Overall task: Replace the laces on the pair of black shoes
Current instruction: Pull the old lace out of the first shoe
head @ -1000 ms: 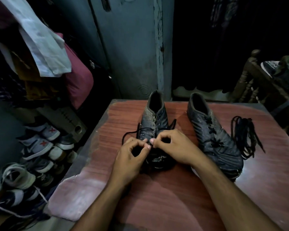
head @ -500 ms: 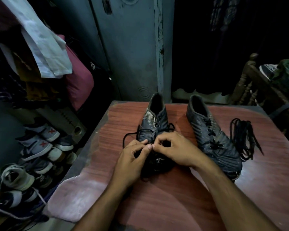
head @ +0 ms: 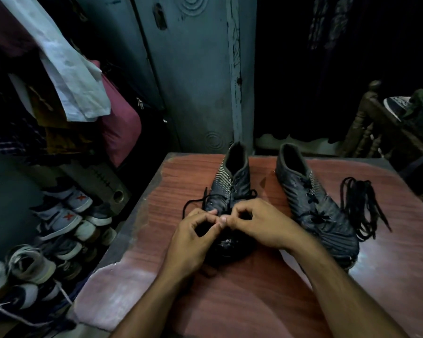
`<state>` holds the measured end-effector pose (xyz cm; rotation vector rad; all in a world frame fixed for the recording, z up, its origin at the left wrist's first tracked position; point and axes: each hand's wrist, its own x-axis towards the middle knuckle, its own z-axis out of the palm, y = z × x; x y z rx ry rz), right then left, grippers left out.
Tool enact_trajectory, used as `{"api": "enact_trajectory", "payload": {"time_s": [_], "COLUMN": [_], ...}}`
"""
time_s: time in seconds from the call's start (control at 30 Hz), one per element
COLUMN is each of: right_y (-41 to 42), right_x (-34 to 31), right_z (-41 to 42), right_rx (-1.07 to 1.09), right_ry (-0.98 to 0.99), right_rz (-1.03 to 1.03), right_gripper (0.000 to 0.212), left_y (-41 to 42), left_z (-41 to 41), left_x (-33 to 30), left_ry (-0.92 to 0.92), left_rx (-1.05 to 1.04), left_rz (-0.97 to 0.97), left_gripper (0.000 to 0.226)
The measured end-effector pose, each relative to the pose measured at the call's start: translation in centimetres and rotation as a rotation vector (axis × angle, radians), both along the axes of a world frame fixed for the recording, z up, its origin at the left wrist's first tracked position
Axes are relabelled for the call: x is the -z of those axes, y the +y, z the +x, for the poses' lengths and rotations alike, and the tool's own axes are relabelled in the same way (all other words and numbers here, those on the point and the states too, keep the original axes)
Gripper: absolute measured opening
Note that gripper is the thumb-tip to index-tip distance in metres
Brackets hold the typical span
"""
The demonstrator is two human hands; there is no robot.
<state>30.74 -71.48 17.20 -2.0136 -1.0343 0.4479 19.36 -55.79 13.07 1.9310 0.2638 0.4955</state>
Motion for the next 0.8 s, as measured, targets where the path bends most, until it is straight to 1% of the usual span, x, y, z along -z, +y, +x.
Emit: {"api": "enact_trajectory", "payload": {"time_s": [0.07,0.13,0.2,0.23,0.33,0.43,0.53,0.63,0.73,0.8], "right_y": [0.6,1.1,1.4,1.5,1.3,0.9,0.1,-0.4,-0.5,-0.7], "right_x": [0.7,1.4,2.0,2.2,2.1,1.3,0.3,-0.4,-0.6,-0.6], "right_z": [0.0,-0.1,-0.2,-0.1,0.1,0.1,0.2,0.2,0.1,0.1], "right_rx": [0.117,0.206,0.236,0.233,0.208,0.132,-0.017,-0.115,-0.163,-0.177], "right_ry": [0.012,-0.012,-0.049,-0.065,-0.076,-0.02,0.059,0.093,0.12,0.095], "right_rz": [0.029,0.002,-0.025,-0.029,-0.027,-0.015,0.019,0.031,0.036,0.019], "right_gripper": [0.04,0.047,0.054,0.053,0.037,0.025,0.027,0.02,0.021,0.019], "left_y": [0.2,0.3,0.3,0.3,0.3,0.0,-0.1,0.0,-0.1,-0.4], "left_z": [-0.3,-0.5,-0.6,-0.5,-0.4,-0.1,0.2,0.3,0.4,0.5], "left_x": [-0.1,-0.2,-0.2,-0.1,-0.1,-0.1,0.0,0.0,-0.1,-0.1], "left_ry": [-0.05,-0.088,-0.103,-0.104,-0.085,-0.056,-0.043,-0.035,-0.028,-0.003], "left_rx": [0.069,0.137,0.192,0.21,0.216,0.123,0.033,0.001,-0.02,-0.039], "left_rz": [-0.07,-0.102,-0.098,-0.093,-0.063,-0.071,-0.031,-0.02,0.022,0.039], "left_gripper": [0.008,0.005,0.001,0.003,0.004,0.009,0.018,0.026,0.018,0.015]}}
